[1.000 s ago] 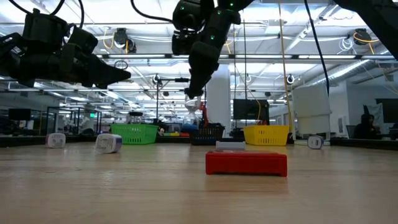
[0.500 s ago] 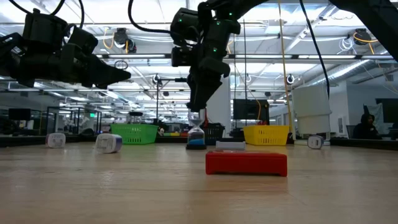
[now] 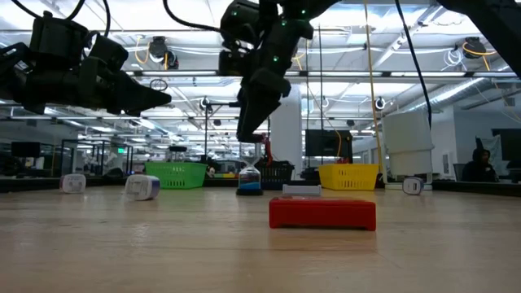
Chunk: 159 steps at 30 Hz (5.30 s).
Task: Pick & Place Office items
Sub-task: Put the blue hourglass into the green bin
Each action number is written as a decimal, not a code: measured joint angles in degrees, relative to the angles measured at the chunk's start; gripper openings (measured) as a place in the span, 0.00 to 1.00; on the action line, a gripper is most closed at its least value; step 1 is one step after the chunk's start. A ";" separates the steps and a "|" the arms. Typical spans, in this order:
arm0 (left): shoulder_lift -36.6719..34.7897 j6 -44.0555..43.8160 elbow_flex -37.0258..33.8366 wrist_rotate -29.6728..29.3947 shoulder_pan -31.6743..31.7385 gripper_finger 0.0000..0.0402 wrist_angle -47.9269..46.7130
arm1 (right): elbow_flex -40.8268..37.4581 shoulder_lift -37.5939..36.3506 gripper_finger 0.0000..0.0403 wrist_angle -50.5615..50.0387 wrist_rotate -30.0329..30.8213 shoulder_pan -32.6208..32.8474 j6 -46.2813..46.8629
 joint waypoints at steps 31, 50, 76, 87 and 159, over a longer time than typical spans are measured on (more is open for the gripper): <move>4.41 -7.45 17.95 -14.29 -8.00 0.09 -30.73 | -79.52 -51.31 0.02 84.00 3.62 -2.77 6.43; 26.86 -12.56 41.68 -18.36 -12.40 0.84 -44.77 | -83.06 -56.32 0.00 85.77 2.54 -2.66 7.64; 38.58 -4.44 43.93 -19.55 -10.86 0.77 -35.44 | -83.06 -56.32 0.00 85.82 2.57 -2.37 7.40; 40.70 -3.54 43.91 -18.91 -10.86 0.60 -32.89 | -83.06 -56.32 0.00 85.85 2.57 -2.37 7.27; 14.65 -4.74 22.77 -18.56 24.60 0.59 -31.52 | -83.03 -56.30 0.00 85.85 2.55 -2.37 7.21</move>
